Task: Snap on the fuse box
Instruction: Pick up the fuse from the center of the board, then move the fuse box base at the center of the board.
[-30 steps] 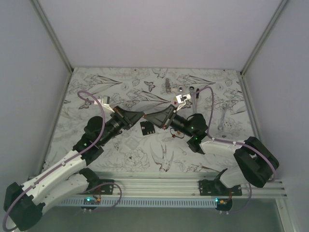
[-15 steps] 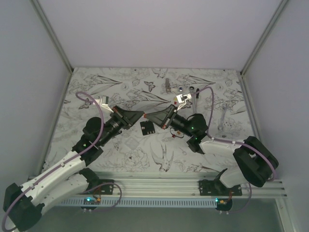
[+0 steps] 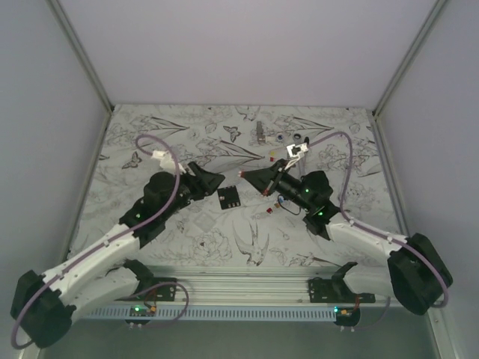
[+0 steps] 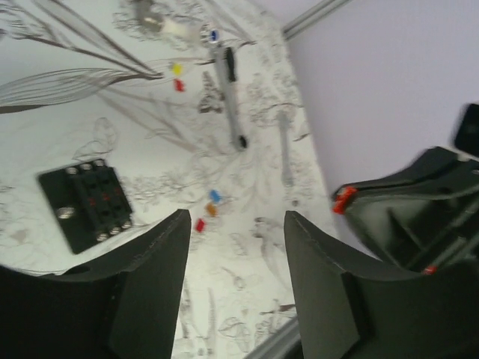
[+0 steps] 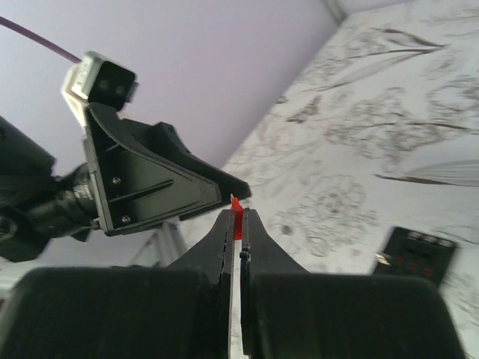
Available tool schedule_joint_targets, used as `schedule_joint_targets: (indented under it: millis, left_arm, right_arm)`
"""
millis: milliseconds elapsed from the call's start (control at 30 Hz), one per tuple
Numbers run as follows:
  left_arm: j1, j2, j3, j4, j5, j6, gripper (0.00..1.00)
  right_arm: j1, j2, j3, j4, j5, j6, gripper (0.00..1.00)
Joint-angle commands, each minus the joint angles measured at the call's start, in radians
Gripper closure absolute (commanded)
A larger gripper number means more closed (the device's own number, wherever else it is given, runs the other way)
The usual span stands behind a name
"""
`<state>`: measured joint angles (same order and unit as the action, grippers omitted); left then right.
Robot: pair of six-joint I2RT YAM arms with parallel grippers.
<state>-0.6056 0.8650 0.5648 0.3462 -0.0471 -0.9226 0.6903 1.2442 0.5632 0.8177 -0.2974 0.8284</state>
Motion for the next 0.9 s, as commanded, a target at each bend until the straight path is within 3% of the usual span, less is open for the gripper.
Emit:
schedule_joint_targets:
  millis: [0,267,500,667,867]
  left_arm:
    - [0.043,0.126,0.085,-0.110,0.016,0.175,0.42]
    - [0.145,0.480,0.248,-0.160,0.105,0.293,0.29]
    - [0.194,0.766,0.407,-0.161,0.187,0.317,0.27]
    - [0.200,0.940,0.503,-0.164,0.229,0.310,0.31]
    - [0.201,1.059,0.551,-0.167,0.274,0.271,0.44]
  right_arm:
    - [-0.058,-0.059,-0.011,-0.250,0.081,-0.130,1.00]
    - [-0.102,-0.086,0.004,-0.492,0.160,-0.233,1.00]
    - [-0.105,-0.121,0.000,-0.574,0.215,-0.316,1.00]
    - [-0.105,-0.116,0.014,-0.621,0.245,-0.333,1.00]
    - [-0.105,-0.108,0.033,-0.666,0.247,-0.353,1.00]
